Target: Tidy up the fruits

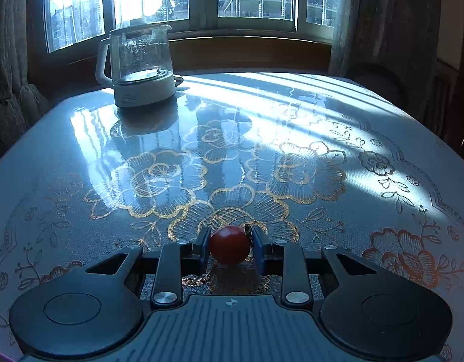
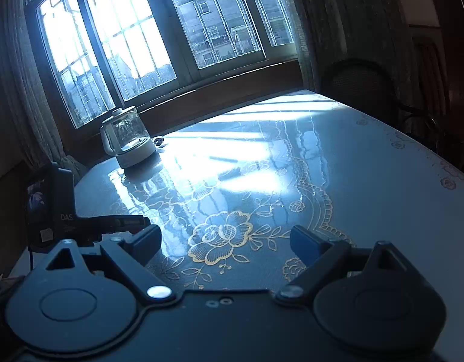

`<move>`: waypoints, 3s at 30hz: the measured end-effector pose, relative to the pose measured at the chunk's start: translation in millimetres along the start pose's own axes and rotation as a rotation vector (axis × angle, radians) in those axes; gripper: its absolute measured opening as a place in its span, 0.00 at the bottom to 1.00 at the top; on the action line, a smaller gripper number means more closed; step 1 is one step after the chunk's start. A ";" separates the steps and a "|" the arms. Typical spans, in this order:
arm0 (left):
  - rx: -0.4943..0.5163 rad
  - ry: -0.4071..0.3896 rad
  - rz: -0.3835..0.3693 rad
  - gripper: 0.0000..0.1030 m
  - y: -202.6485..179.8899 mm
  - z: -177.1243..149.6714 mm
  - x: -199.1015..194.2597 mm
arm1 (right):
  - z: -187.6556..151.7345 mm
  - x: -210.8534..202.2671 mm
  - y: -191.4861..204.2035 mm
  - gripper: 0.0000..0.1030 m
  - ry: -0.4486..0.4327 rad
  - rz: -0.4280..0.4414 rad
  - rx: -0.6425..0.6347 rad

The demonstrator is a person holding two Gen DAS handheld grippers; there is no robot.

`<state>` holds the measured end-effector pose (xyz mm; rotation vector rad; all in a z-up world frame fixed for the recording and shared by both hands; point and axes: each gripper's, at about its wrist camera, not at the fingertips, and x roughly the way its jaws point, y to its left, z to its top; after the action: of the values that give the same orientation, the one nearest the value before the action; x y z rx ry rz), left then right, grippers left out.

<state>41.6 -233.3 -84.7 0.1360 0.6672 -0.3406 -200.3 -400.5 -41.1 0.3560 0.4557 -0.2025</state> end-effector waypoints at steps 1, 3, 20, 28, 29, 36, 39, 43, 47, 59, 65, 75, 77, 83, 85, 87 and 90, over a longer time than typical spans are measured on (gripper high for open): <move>-0.006 -0.009 -0.006 0.29 1.3 1.5 -5.3 | 0.3 -0.7 0.1 0.89 -0.001 0.000 0.000; -0.009 -0.026 -0.017 0.29 4.0 4.3 -15.4 | 0.6 -2.7 2.3 0.89 -0.006 0.001 -0.005; -0.099 -0.051 0.050 0.29 168.3 -77.1 -179.4 | -15.9 -32.3 88.3 0.89 -0.051 0.008 -0.067; -0.145 0.023 0.151 0.29 263.9 -141.8 -203.5 | -46.4 -37.3 146.5 0.89 -0.042 -0.013 -0.056; -0.140 0.026 0.154 0.29 268.4 -144.5 -202.2 | -50.2 -37.2 151.8 0.89 -0.038 -0.013 -0.055; -0.127 0.040 0.145 0.29 280.2 -158.0 -195.5 | -67.8 -47.1 182.6 0.89 -0.037 -0.042 -0.067; -0.103 0.028 0.151 0.29 280.0 -161.6 -198.7 | -70.4 -60.1 184.6 0.89 -0.059 -0.071 -0.067; -0.108 0.034 0.129 0.29 281.8 -159.6 -208.6 | -74.3 -73.8 182.4 0.89 -0.082 -0.101 -0.049; -0.085 -0.010 0.101 0.29 278.6 -145.9 -223.1 | -78.6 -82.1 181.6 0.89 -0.098 -0.116 -0.029; -0.120 -0.012 0.108 0.56 253.8 -100.1 -232.1 | -69.2 -93.7 182.8 0.90 -0.131 -0.099 -0.040; -0.142 0.019 0.154 0.78 242.9 -84.0 -227.0 | -63.9 -93.9 183.2 0.93 -0.138 -0.084 -0.048; -0.124 0.051 0.186 0.93 239.1 -71.7 -220.8 | -63.3 -93.1 189.0 0.96 -0.140 -0.061 -0.058; -0.125 0.060 0.183 0.94 241.6 -70.0 -218.3 | -63.2 -93.3 190.6 0.96 -0.143 -0.058 -0.058; -0.115 0.050 0.201 1.00 245.5 -65.2 -217.6 | -63.2 -94.5 190.3 0.96 -0.146 -0.052 -0.061; -0.114 0.050 0.203 1.00 247.2 -62.7 -217.4 | -63.0 -94.6 192.1 0.97 -0.149 -0.050 -0.062; -0.121 0.055 0.200 1.00 249.1 -61.2 -216.5 | -61.2 -93.7 194.6 0.97 -0.150 -0.046 -0.064; -0.125 0.058 0.202 1.00 250.8 -58.2 -214.5 | -58.4 -91.0 198.2 0.98 -0.150 -0.043 -0.071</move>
<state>-61.2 71.7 8.2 0.0933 0.7237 -0.1010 -250.0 -186.2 9.4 0.2597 0.3221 -0.2519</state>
